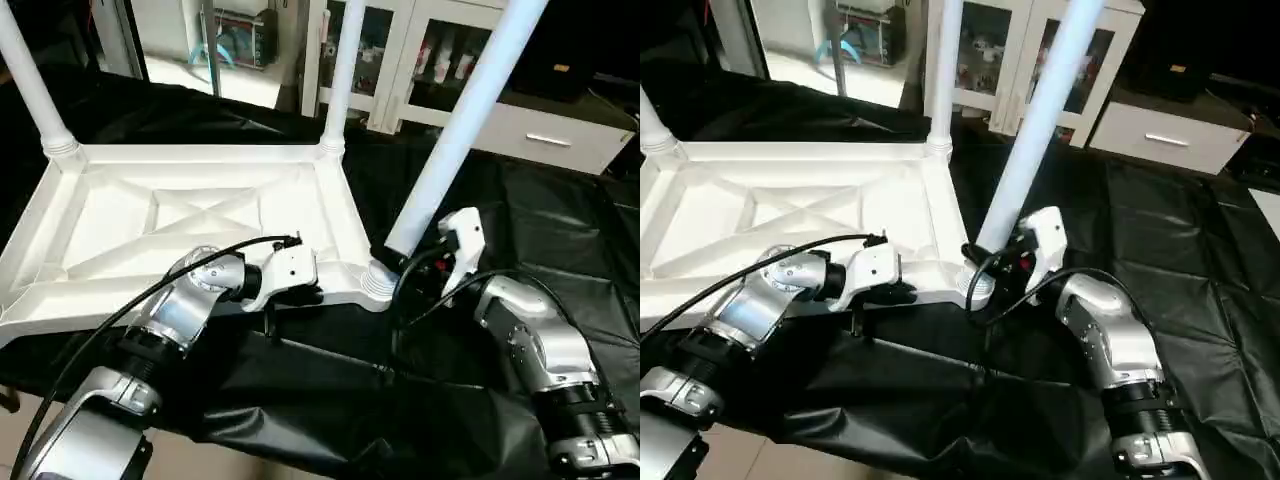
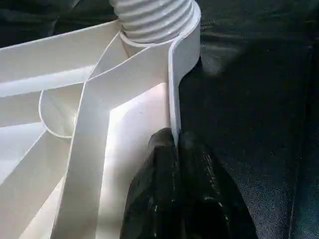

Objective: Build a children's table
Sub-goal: Rotate table base

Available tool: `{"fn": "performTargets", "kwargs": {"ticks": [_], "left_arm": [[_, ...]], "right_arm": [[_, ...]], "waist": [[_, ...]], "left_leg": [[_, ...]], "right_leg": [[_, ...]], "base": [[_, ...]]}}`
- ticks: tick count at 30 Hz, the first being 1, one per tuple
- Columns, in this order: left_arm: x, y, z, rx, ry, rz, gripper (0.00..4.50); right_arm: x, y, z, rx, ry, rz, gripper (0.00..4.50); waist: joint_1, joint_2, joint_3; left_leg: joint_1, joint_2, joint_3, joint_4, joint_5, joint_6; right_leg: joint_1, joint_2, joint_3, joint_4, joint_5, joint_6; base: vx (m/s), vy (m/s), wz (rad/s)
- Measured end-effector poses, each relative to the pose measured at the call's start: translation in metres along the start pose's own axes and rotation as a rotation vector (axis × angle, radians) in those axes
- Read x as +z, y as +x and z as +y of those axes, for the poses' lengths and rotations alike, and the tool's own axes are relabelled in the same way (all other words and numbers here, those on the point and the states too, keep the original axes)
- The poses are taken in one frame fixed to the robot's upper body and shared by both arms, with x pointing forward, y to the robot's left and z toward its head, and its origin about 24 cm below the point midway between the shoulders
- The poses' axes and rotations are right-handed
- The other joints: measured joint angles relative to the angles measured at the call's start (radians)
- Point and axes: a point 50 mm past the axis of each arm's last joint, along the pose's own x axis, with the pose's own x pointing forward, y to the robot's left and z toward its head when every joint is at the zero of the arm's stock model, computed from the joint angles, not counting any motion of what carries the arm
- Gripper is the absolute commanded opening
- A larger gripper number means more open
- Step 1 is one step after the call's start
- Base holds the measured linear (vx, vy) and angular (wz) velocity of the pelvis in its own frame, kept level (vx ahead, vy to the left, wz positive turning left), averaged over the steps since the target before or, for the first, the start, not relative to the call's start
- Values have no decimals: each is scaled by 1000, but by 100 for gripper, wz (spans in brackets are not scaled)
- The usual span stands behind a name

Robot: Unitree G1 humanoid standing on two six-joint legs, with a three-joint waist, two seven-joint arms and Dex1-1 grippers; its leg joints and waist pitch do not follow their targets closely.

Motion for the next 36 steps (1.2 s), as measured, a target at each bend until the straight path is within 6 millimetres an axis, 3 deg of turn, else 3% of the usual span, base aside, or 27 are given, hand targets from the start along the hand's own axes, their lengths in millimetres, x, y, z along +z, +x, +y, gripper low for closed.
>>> {"fn": "performTargets", "kwargs": {"ticks": [5,10,17,24,33,36], "left_arm": [[6,5,-6,-17,6,-40,0],[5,6,-8,-19,2,-48,0],[8,5,-10,-33,19,-54,0],[11,3,-11,-58,35,-63,0],[13,6,-14,-78,48,-59,0],[13,6,-14,-79,48,-60,0]], "right_arm": [[-6,-11,-15,-84,312,-78,185],[-9,-16,-20,-100,432,-91,185],[2,-18,-13,-47,276,-27,185],[45,-17,-3,15,-5,27,185],[44,-8,23,136,-131,114,185],[35,-9,25,139,-160,166,185]], "waist": [[11,-2,3],[16,-2,4],[26,0,11],[33,2,17],[48,0,18],[52,-1,19]], "left_leg": [[-2,0,1,0,1,4],[-1,0,1,0,1,4],[-2,0,1,1,1,3],[-8,0,1,5,1,4],[-10,1,1,16,1,3],[-11,1,1,17,1,3]], "right_leg": [[-2,-1,0,0,-1,-1],[-2,-1,0,0,-1,-1],[-2,-1,0,1,-1,-1],[-11,-1,0,14,-5,-5],[-12,-3,0,23,-6,-5],[-13,-3,0,23,-6,-5]], "base": [[0,0,0],[0,0,0],[0,0,0],[0,0,0],[0,0,0],[0,0,0]]}}
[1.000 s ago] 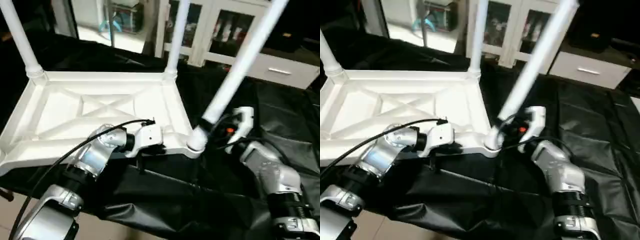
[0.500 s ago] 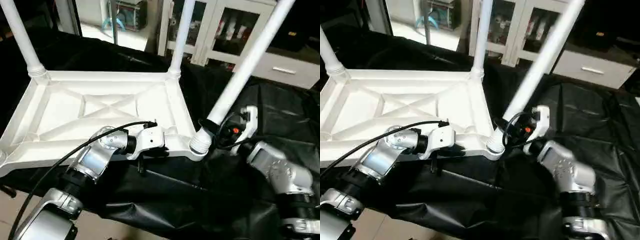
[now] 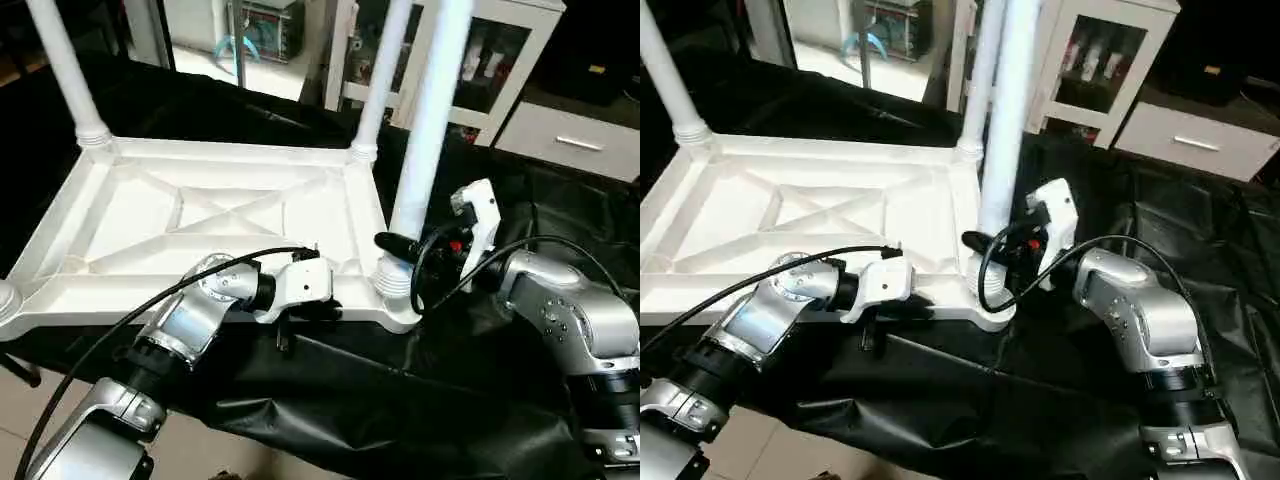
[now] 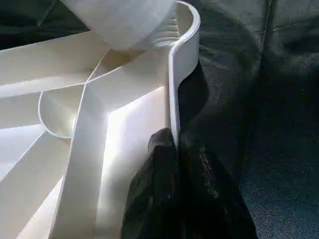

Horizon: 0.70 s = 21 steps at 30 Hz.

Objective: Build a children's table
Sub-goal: Rotate table base

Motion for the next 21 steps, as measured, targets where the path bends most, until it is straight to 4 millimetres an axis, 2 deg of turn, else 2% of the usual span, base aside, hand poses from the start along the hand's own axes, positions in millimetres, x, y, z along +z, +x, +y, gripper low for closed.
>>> {"fn": "performTargets", "kwargs": {"ticks": [7,19,21], "left_arm": [[0,0,0,2,0,0,0],[1,1,0,1,1,-1,0],[0,1,0,3,1,0,0]], "right_arm": [[-3,-3,0,-15,-116,43,185],[-3,-8,2,-11,-144,56,185],[-8,-12,1,-16,-139,84,185]], "waist": [[2,0,0],[3,0,0],[3,0,0]], "left_leg": [[-4,0,-1,3,0,0],[-4,0,-1,5,0,0],[-5,0,-1,5,0,0]], "right_leg": [[-3,0,0,3,0,0],[-3,-1,0,5,0,0],[-3,-1,0,5,0,0]], "base": [[0,0,0],[0,0,0],[0,0,0]]}}
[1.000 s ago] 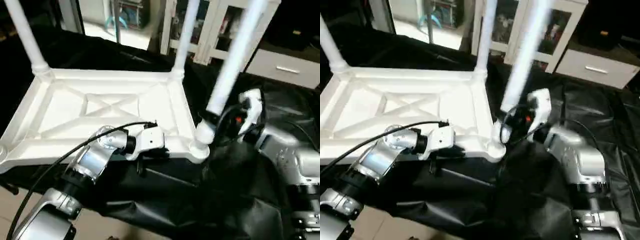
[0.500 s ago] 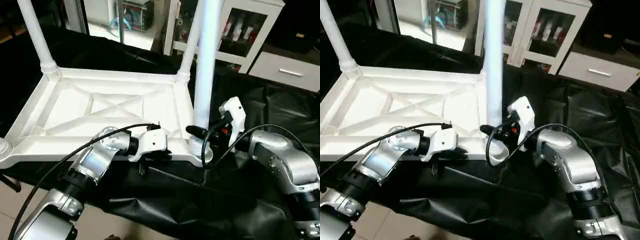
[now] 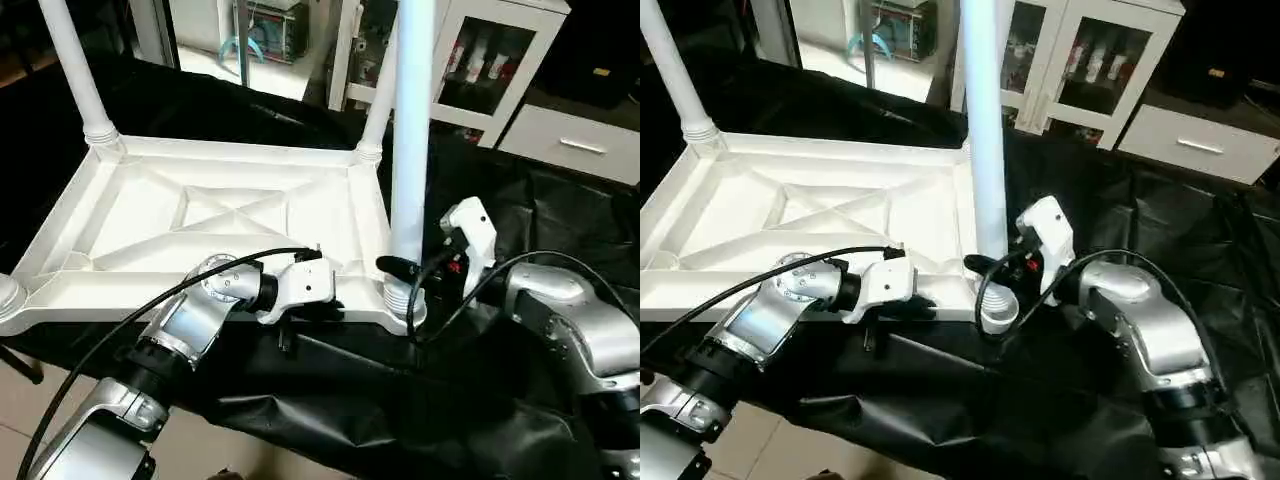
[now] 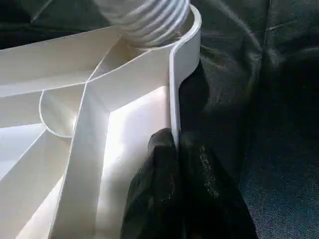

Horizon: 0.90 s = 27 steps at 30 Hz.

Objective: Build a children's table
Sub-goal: Rotate table base

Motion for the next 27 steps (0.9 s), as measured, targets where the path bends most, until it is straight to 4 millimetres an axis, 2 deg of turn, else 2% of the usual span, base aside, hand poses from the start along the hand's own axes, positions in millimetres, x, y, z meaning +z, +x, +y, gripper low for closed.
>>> {"fn": "performTargets", "kwargs": {"ticks": [10,19,27], "left_arm": [[0,0,0,0,0,2,0],[0,0,0,-1,0,0,0],[0,0,0,0,1,2,0]], "right_arm": [[-2,-2,0,4,10,15,185],[-6,5,-1,-25,75,-29,185],[-20,2,-6,-81,255,-135,185]], "waist": [[-1,0,0],[-1,0,0],[-2,0,0]], "left_leg": [[0,0,0,2,0,0],[0,0,0,2,0,0],[0,0,0,2,0,0]], "right_leg": [[0,0,0,2,0,0],[0,0,0,3,0,0],[1,0,0,3,0,0]], "base": [[0,0,0],[0,0,0],[0,0,0]]}}
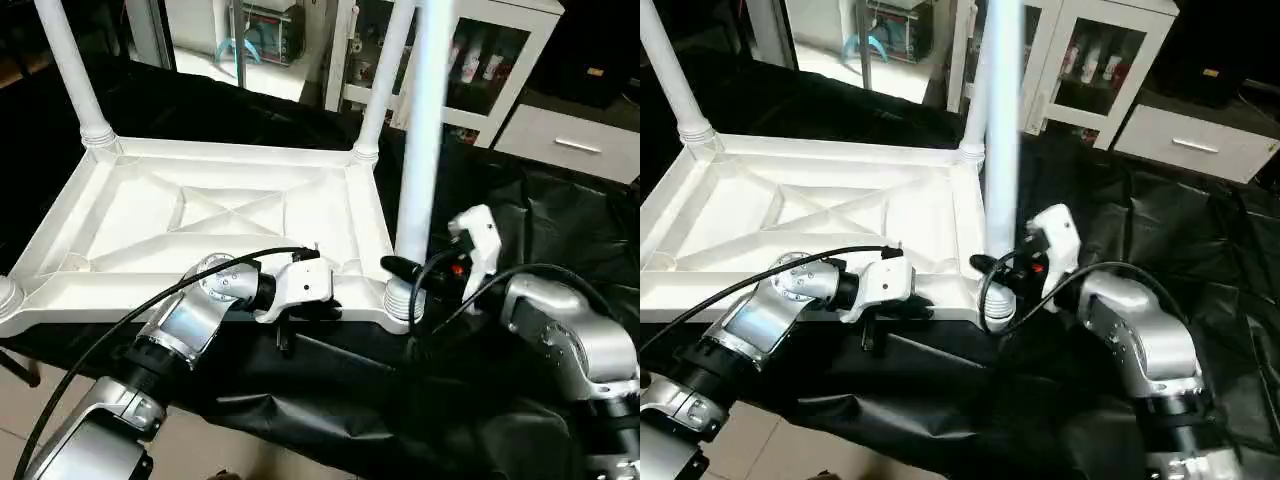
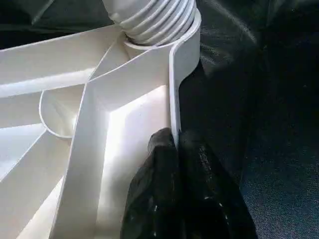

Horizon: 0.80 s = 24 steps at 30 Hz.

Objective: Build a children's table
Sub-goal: Rotate table base

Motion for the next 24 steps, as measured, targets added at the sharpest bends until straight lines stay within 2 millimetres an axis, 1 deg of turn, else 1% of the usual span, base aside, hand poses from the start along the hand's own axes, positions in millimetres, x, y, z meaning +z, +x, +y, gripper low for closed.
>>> {"fn": "performTargets", "kwargs": {"ticks": [2,4,7,9,14,19,24], "left_arm": [[0,0,0,0,0,0,0],[0,1,0,0,0,0,0],[1,1,0,-3,0,-3,0],[1,2,-1,-4,-1,-4,0],[1,3,-1,-9,-1,-2,0],[0,3,-2,-11,-1,-2,0],[0,3,-1,-10,-3,0,0]], "right_arm": [[-2,-2,-1,-7,22,-19,185],[-8,-8,-4,-23,69,-57,185],[-13,-11,-4,-31,106,-99,185],[-20,-13,-3,-33,130,-130,185],[-27,-16,-2,-44,142,-162,185],[-31,-19,1,-43,91,-182,185],[-32,-19,5,-29,-30,-173,185]], "waist": [[0,-1,0],[1,-1,0],[1,0,0],[1,-1,0],[1,-1,0],[2,-2,-1],[0,-2,-1]], "left_leg": [[0,0,0,0,0,0],[0,0,0,0,0,0],[0,0,0,0,0,0],[0,0,0,0,0,0],[0,0,0,-1,-1,-2],[0,0,-1,-1,-3,-5],[1,0,-1,-1,-3,-5]], "right_leg": [[0,0,0,0,0,0],[0,0,0,0,0,0],[0,0,0,0,0,0],[1,0,0,-1,0,0],[3,0,0,-1,-1,1],[4,0,0,-2,-1,2],[5,0,0,-2,-1,2]], "base": [[0,0,0],[0,0,0],[0,0,0],[0,0,0],[0,0,0],[0,0,0],[0,0,0]]}}
